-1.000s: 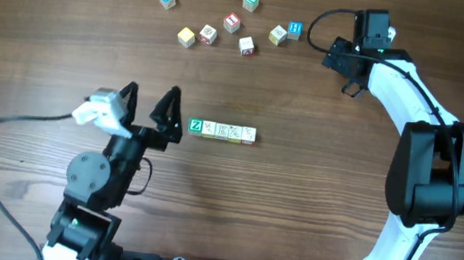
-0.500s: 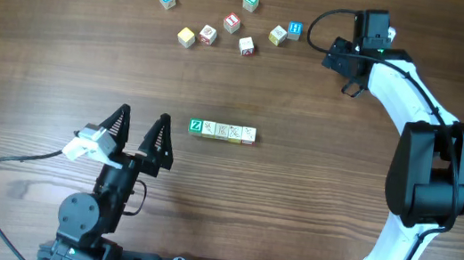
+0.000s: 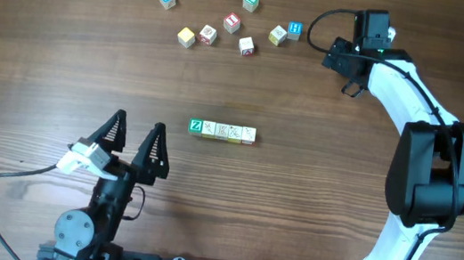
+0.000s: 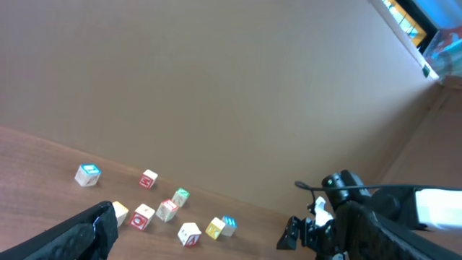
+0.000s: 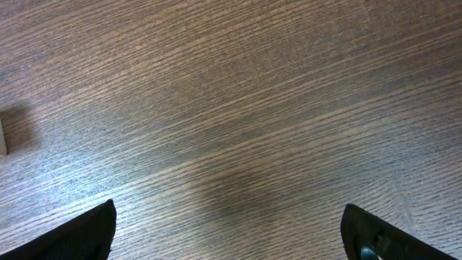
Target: Form a horizontal line
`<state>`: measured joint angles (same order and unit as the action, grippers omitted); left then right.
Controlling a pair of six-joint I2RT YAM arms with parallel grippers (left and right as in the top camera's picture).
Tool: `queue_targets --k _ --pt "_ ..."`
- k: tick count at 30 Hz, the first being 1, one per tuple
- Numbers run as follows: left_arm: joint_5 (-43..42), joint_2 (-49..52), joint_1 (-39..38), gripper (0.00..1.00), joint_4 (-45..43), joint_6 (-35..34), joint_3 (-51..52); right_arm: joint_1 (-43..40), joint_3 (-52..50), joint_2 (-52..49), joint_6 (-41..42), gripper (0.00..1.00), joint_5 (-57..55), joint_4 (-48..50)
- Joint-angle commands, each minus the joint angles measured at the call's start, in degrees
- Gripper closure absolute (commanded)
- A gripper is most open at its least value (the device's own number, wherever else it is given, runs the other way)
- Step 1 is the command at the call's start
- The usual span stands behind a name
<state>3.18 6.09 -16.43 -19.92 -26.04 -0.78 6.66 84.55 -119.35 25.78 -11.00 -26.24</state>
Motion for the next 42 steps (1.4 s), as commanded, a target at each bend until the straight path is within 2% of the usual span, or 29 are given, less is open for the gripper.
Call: queue_targets --k 1,8,16,19,21,23,24,35,42 --pt "0.33 -0.92 0.33 0.00 -1.14 0.11 0.46 0.02 0.44 0.42 -0.28 0.00 -1.03 0.09" --pt "0.33 -1.03 0.31 0.00 -1.07 0.11 0.46 0.02 0.44 0.42 -0.31 0.00 -1.03 0.09" --pt "0.33 -5.90 0.31 0.00 0.35 0.11 0.46 0.02 0.44 0.42 -0.28 0.00 -1.03 0.09" --pt "0.33 -5.90 0.31 0.00 5.25 0.11 0.46 0.02 0.44 0.42 -0.31 0.00 -1.03 0.09" --pt "0.33 -5.90 0.31 0.00 11.63 0.11 0.46 0.02 0.44 0.42 -0.28 0.00 -1.03 0.09" --pt "0.33 -5.90 0.31 0.00 22.25 0.11 0.46 0.02 0.44 0.42 -0.28 0.00 -1.03 0.09" --pt "-0.09 -5.84 0.31 0.00 23.87 0.31 0.46 0.02 0.44 0.42 -0.28 0.00 -1.03 0.09" --pt "-0.13 -5.66 0.39 0.00 23.85 0.31 0.46 0.02 0.44 0.42 -0.28 0.00 -1.03 0.09" --pt "-0.13 -5.92 13.62 0.00 23.82 0.31 0.46 0.02 0.44 0.42 -0.28 0.00 -1.03 0.09"
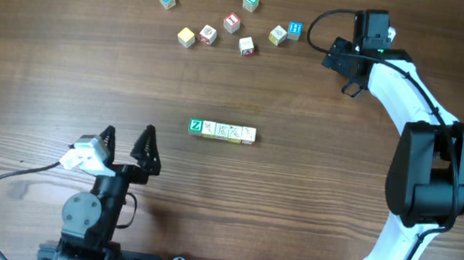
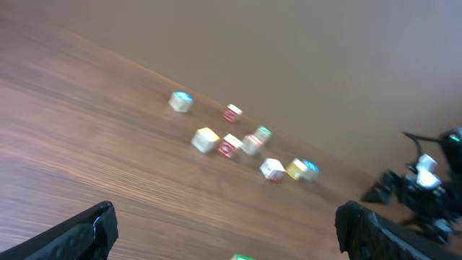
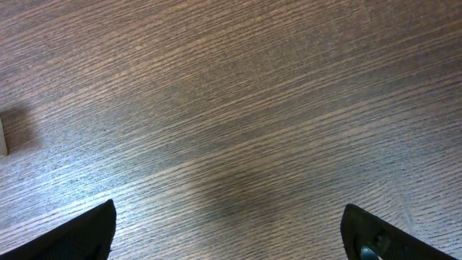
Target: Form a horizontal line
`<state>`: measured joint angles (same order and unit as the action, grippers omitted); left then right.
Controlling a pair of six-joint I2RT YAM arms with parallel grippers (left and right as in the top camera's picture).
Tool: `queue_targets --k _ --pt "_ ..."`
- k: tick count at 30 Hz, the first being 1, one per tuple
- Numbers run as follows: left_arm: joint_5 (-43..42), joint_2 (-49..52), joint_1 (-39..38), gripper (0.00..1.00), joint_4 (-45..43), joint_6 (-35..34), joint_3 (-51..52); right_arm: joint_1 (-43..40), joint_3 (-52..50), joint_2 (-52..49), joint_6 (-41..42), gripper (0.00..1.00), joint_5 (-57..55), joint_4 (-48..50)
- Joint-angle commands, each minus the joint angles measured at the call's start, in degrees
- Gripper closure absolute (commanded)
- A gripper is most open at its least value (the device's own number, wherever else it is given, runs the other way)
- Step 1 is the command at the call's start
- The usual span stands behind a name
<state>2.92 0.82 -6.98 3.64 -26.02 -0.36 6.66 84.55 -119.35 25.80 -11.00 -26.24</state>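
Observation:
A row of several small letter blocks [image 1: 222, 130] lies left to right at mid-table, with a green Z block [image 1: 196, 125] at its left end. Only that block's top edge [image 2: 242, 256] peeks into the left wrist view. Several loose blocks [image 1: 233, 21] are scattered at the far side, and they appear blurred [image 2: 231, 144] in the left wrist view. My left gripper [image 1: 128, 132] [image 2: 225, 217] stands open and empty near the front edge, left of the row. My right gripper [image 1: 342, 69] [image 3: 227, 217] is open over bare wood, right of the loose blocks.
The wooden table [image 1: 62, 54] fills every view. A pale block edge [image 3: 2, 136] shows at the left border of the right wrist view. The right arm [image 2: 426, 189] is seen far right from the left wrist. A black cable [image 1: 1, 179] runs from the left arm.
My left gripper has drawn back a little toward the front edge and tilted down, so its camera now shows more table and the loose blocks higher up. The right arm and blocks are unchanged.

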Motion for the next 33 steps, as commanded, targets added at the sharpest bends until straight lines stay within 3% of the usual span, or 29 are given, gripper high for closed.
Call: queue_targets --k 1,20,25,33 --pt "0.13 -0.66 4.92 0.00 0.28 0.28 0.04 0.02 0.44 0.42 -0.33 0.00 -1.03 0.09" --pt "0.44 -0.66 5.35 0.00 0.26 0.33 0.04 0.02 0.44 0.42 -0.28 0.00 -1.03 0.09" --pt "0.52 -0.44 5.35 0.00 0.28 12.33 0.04 0.02 0.44 0.42 -0.31 0.00 -1.03 0.09" --pt "0.55 -0.44 5.35 0.00 0.26 12.33 0.04 0.02 0.44 0.42 -0.31 0.01 -1.03 0.09"
